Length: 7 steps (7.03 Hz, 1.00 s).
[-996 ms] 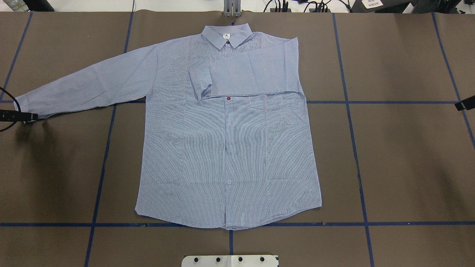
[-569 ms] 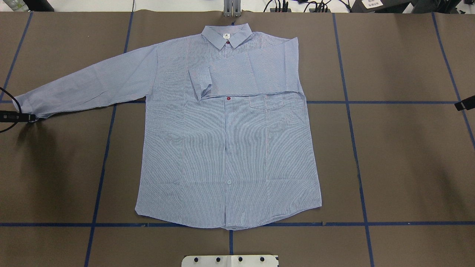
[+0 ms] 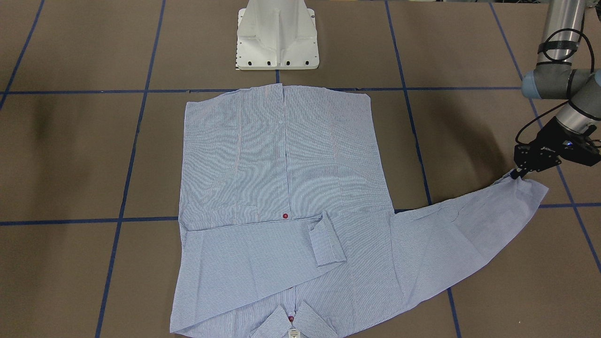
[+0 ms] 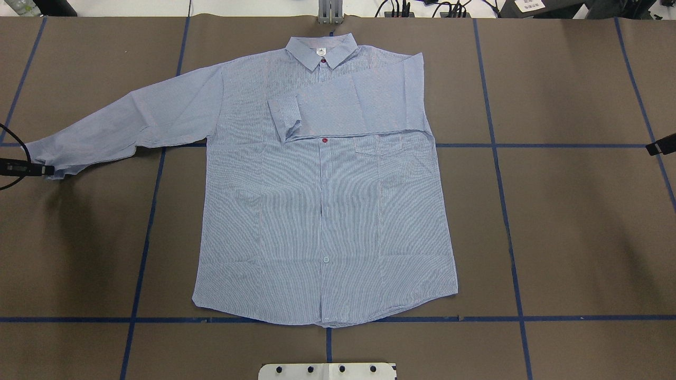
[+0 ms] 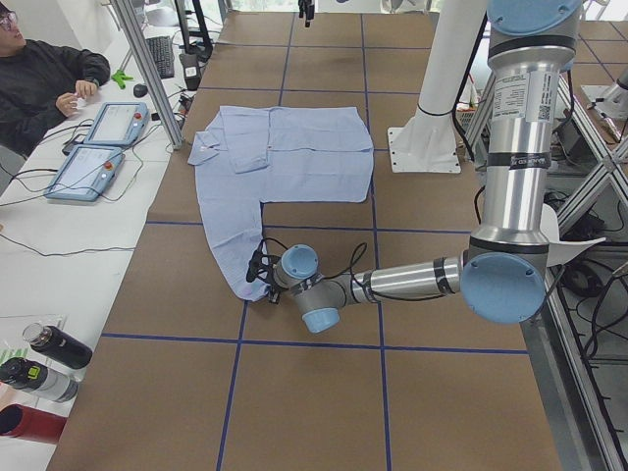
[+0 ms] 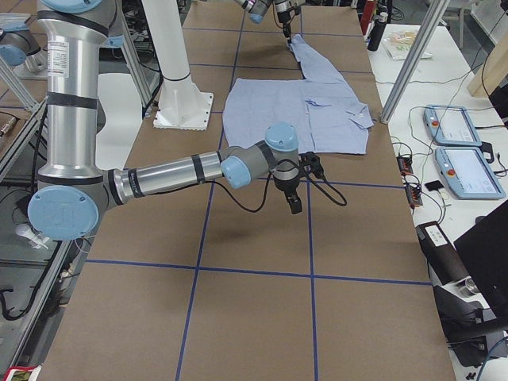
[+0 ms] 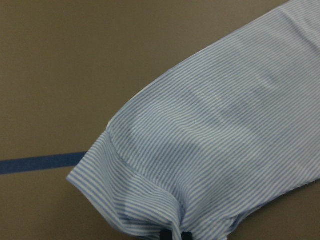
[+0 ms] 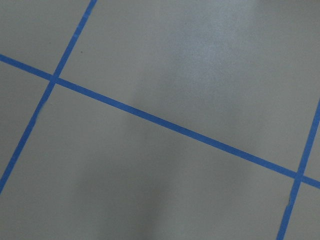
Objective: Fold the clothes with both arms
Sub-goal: 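Move the left gripper to the other sleeve cuff and grasp it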
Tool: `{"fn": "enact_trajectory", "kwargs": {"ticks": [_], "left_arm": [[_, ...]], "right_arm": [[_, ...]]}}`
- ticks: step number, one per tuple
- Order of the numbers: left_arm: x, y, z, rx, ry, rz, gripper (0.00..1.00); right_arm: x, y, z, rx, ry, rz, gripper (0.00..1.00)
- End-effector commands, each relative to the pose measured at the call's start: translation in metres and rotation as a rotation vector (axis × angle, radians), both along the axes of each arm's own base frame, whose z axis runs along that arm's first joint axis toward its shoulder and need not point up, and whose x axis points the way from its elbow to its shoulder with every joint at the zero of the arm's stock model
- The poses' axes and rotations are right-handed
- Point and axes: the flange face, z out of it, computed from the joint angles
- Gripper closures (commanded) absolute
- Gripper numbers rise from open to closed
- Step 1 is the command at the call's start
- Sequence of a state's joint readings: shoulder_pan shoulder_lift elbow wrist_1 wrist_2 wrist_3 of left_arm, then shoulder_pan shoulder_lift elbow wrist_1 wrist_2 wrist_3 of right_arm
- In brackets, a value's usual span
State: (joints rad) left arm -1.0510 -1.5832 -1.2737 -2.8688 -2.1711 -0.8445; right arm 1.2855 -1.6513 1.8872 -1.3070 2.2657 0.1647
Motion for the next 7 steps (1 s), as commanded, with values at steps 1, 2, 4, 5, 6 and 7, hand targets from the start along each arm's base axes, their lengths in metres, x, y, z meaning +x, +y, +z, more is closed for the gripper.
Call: {"fn": "enact_trajectory", "kwargs": {"ticks": [1, 2, 4, 5, 6, 7], "left_arm": [[0.005, -0.014, -0.047, -0.020, 0.010, 0.006, 1.00], [0.013, -0.032, -0.097, -0.052, -0.012, -0.002, 1.00], [0.038, -0.076, -0.207, -0.119, -0.059, -0.015, 1.00], [0.068, -0.105, -0.273, -0.179, -0.084, -0.066, 1.00], [0.119, -0.104, -0.323, -0.243, -0.071, -0.050, 1.00], [0.176, -0.092, -0.367, -0.327, -0.035, -0.070, 1.00]], "right_arm": [[0.000, 0.001, -0.002, 0.003, -0.001, 0.001, 0.00], [0.000, 0.000, -0.001, 0.000, 0.001, 0.001, 0.00], [0.000, 0.000, -0.001, 0.001, 0.001, 0.001, 0.00], [0.000, 0.000, -0.001, 0.001, 0.001, 0.001, 0.00], [0.000, 0.001, 0.000, 0.000, 0.000, 0.001, 0.00], [0.000, 0.000, 0.000, -0.001, 0.001, 0.001, 0.00]]}}
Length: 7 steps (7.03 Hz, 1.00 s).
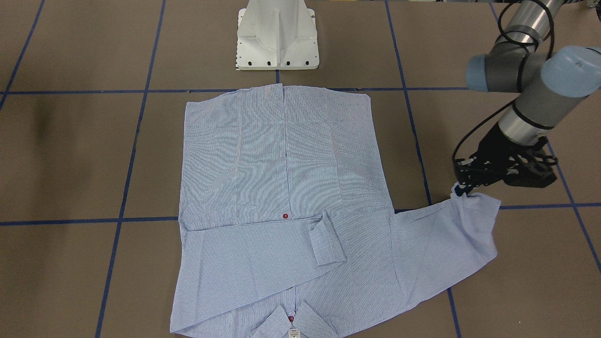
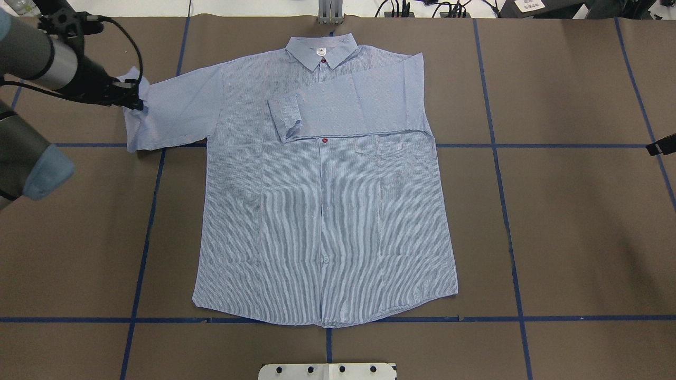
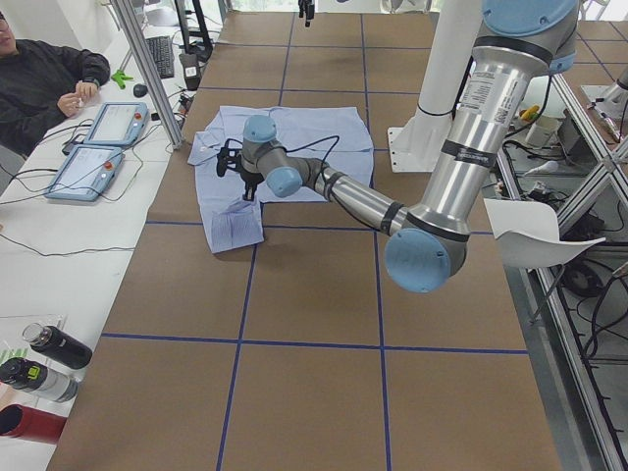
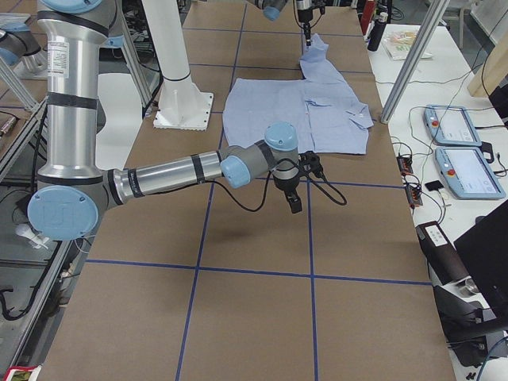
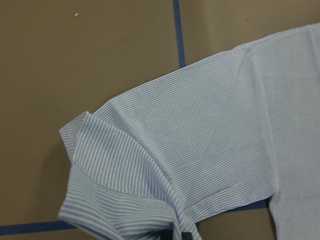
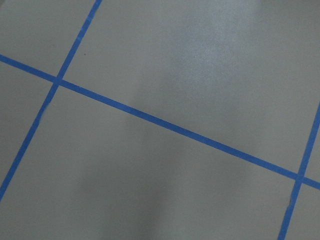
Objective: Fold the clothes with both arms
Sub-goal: 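Fold the grasped sleeve across the shirt body over the first sleeve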
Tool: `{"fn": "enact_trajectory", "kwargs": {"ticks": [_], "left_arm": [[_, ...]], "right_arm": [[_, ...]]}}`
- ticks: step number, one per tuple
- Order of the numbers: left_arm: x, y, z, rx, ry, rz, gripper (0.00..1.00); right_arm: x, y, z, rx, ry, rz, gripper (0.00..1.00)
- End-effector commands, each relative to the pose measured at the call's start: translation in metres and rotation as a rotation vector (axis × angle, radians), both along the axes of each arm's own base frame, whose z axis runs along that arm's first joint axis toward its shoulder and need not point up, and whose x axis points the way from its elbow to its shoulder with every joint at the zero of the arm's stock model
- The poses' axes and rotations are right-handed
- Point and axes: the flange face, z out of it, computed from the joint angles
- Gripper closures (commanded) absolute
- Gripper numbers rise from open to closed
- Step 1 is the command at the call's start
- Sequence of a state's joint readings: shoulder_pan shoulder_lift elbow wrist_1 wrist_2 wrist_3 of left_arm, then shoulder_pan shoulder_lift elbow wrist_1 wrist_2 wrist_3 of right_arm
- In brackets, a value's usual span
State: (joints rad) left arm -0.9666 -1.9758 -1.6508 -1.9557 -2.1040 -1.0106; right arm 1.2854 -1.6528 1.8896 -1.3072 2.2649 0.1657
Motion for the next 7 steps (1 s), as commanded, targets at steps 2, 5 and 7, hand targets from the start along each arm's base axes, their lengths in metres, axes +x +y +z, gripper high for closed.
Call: {"fn": "enact_trajectory", "kwargs": {"ticks": [2, 5, 7], "left_arm": [[0.137, 0.010, -0.147, -0.185, 0.056, -0.071, 1.00], [0.186, -0.018, -0.245, -0.262, 0.117, -0.130, 1.00], [0.214, -0.018, -0.282, -0.319, 0.138, -0.177, 1.00]], "right_arm": [[0.000, 0.000, 0.001, -0.002, 0.001, 0.000, 0.00], [0.000, 0.000, 0.000, -0.002, 0.000, 0.000, 0.00], [0.001, 0.000, 0.000, -0.002, -0.001, 0.000, 0.00]]}}
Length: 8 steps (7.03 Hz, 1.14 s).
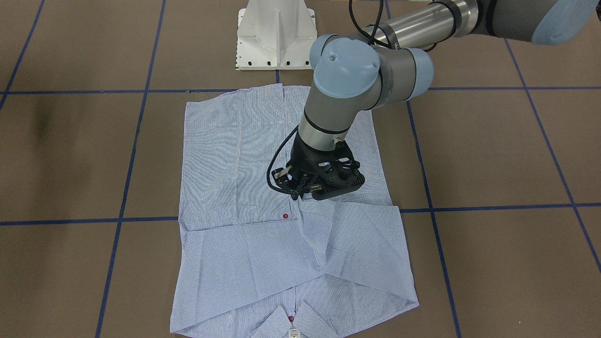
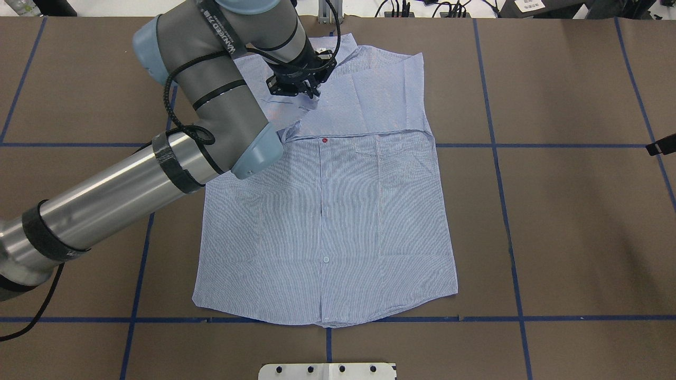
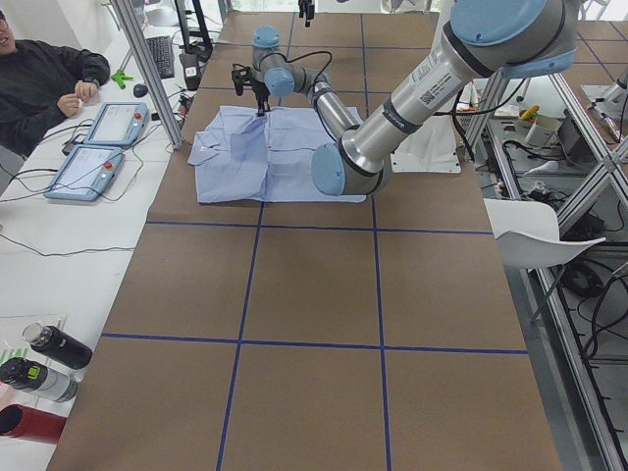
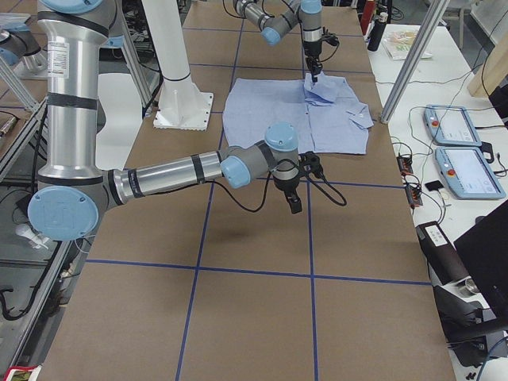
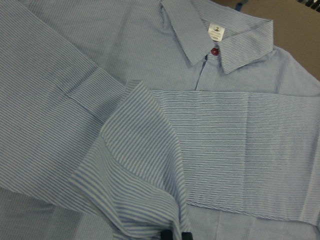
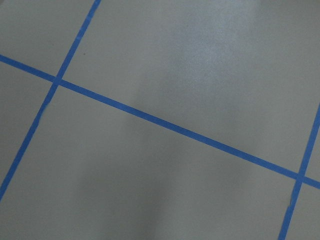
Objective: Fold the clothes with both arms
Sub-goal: 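Fold the grasped sleeve across the shirt body over the first sleeve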
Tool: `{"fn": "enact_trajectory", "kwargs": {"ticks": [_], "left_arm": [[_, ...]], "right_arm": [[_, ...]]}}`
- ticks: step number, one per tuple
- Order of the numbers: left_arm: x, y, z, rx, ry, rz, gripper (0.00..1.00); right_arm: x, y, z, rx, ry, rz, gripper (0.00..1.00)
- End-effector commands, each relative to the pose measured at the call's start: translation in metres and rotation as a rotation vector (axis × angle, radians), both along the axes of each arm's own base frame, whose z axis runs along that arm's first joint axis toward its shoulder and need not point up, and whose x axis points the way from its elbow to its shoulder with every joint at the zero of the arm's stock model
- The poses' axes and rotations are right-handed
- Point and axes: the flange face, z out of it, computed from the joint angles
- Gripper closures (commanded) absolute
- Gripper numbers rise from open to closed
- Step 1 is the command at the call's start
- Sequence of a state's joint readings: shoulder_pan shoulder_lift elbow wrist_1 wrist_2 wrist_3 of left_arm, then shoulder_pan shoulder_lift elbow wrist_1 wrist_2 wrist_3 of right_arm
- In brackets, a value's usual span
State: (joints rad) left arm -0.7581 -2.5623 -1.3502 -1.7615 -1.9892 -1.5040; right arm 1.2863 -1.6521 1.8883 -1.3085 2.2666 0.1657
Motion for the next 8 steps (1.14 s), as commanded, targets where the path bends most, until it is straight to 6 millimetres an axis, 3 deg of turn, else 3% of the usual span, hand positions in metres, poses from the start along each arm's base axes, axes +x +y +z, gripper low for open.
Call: {"fn": "enact_trajectory", "kwargs": {"ticks": [1, 2, 3, 4, 6, 8], "left_arm": [[0.044, 0.015, -0.027, -0.034, -0.003, -0.037, 1.00], [0.069, 0.035, -0.019, -0.018, -0.022, -0.025, 1.00], [0.098, 0.060, -0.008, 0.008, -0.047, -0.011, 0.16], [0.116, 0.078, -0.017, 0.031, -0.031, -0.003, 0.00], [0.136, 0.089, -0.032, 0.032, 0.033, 0.000, 0.00], [0.136, 0.090, -0.029, 0.049, 0.037, 0.013, 0.00]], "right_arm": [[0.000, 0.000, 0.000, 0.000, 0.000, 0.000, 0.00], [0.000, -0.001, 0.000, 0.000, 0.001, 0.001, 0.00], [0.000, -0.001, 0.000, 0.000, 0.000, 0.000, 0.00], [0.000, -0.001, 0.000, 0.000, 0.000, 0.000, 0.00], [0.000, -0.001, 0.000, 0.000, 0.000, 0.000, 0.00], [0.000, -0.003, -0.002, 0.004, 0.001, 0.002, 0.00]]}}
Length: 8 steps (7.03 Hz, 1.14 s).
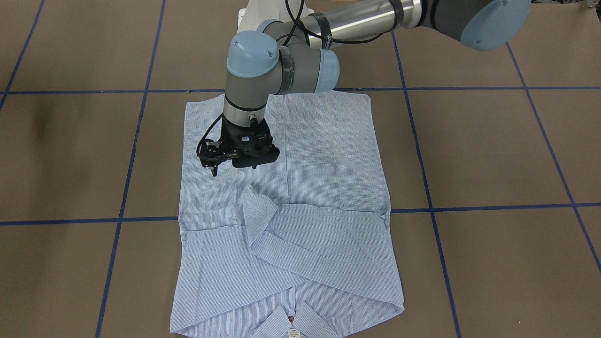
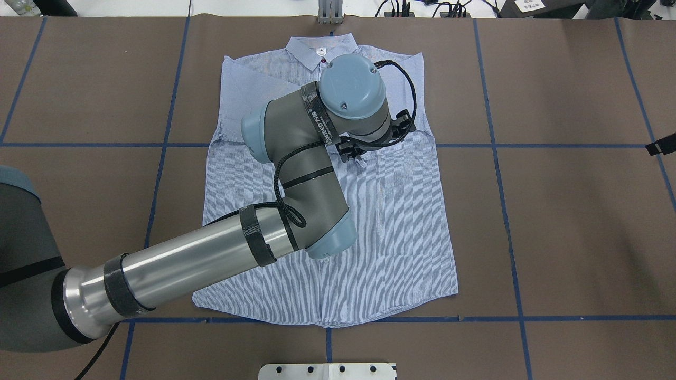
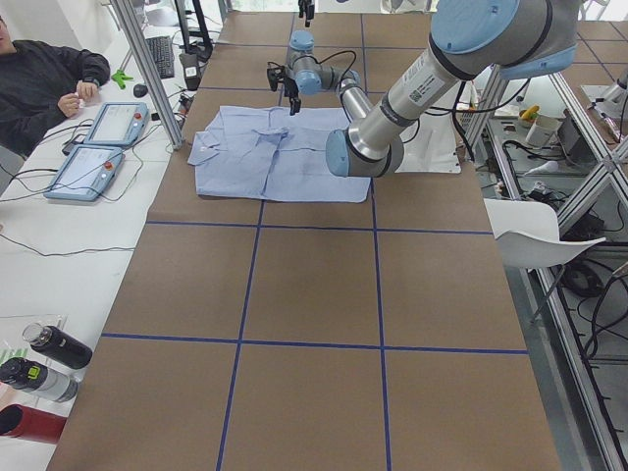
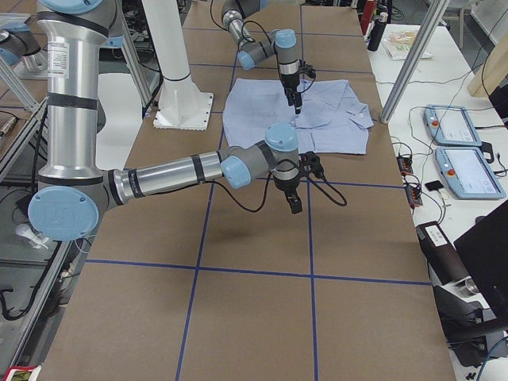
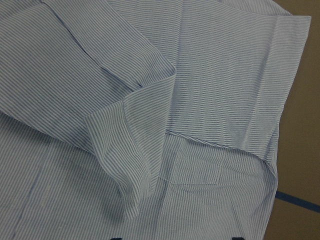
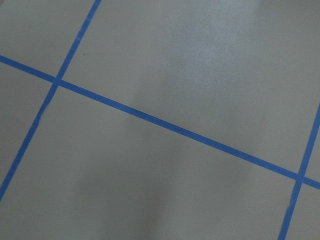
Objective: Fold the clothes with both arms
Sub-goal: 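Fold the grasped sleeve across the shirt body over the first sleeve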
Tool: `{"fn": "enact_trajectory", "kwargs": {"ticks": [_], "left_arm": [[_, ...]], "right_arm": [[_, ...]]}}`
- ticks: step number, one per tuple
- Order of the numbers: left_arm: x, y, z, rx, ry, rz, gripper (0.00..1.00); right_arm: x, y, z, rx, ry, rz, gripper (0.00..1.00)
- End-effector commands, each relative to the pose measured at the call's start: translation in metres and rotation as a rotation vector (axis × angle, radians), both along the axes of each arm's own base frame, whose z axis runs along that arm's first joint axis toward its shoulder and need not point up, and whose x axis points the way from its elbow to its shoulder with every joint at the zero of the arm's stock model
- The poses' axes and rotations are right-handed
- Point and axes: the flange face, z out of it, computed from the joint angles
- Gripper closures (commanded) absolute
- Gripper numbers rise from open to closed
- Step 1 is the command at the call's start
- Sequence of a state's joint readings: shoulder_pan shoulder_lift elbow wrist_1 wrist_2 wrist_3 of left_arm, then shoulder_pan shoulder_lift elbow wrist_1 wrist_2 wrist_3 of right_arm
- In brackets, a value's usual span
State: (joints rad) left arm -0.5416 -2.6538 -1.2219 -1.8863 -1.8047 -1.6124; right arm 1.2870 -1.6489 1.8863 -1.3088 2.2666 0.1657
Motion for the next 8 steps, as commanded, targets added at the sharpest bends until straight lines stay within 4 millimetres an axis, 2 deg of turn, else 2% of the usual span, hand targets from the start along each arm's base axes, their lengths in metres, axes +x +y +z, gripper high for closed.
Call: {"fn": "enact_trajectory", "kwargs": {"ticks": [1, 2, 3, 4, 5, 6, 7, 8], "left_arm": [[0.001, -0.005, 0.017, 0.053, -0.033, 0.030, 0.00], [-0.005, -0.028, 0.038, 0.069, -0.037, 0.011, 0.00], [-0.006, -0.058, 0.066, 0.080, -0.029, -0.019, 0.00], [-0.025, -0.086, 0.088, 0.114, -0.066, -0.025, 0.01], [-0.040, -0.101, 0.122, 0.140, -0.120, -0.009, 0.01], [-0.054, -0.112, 0.148, 0.165, -0.160, 0.003, 0.01], [-0.059, -0.115, 0.167, 0.178, -0.191, 0.017, 0.01], [-0.057, -0.113, 0.170, 0.178, -0.195, 0.026, 0.01]], "right_arm": [[-0.001, -0.003, -0.002, 0.001, 0.002, 0.001, 0.00], [-0.001, -0.003, -0.002, 0.000, 0.002, 0.001, 0.00], [-0.001, -0.004, -0.003, 0.002, 0.003, 0.002, 0.00], [-0.001, -0.004, -0.003, 0.002, 0.003, 0.002, 0.00], [-0.001, -0.004, -0.003, 0.002, 0.003, 0.002, 0.00], [-0.001, -0.004, -0.003, 0.003, 0.003, 0.002, 0.00], [-0.001, -0.004, -0.004, 0.005, 0.002, 0.002, 0.00], [-0.001, -0.004, -0.003, 0.003, 0.003, 0.002, 0.00]]}}
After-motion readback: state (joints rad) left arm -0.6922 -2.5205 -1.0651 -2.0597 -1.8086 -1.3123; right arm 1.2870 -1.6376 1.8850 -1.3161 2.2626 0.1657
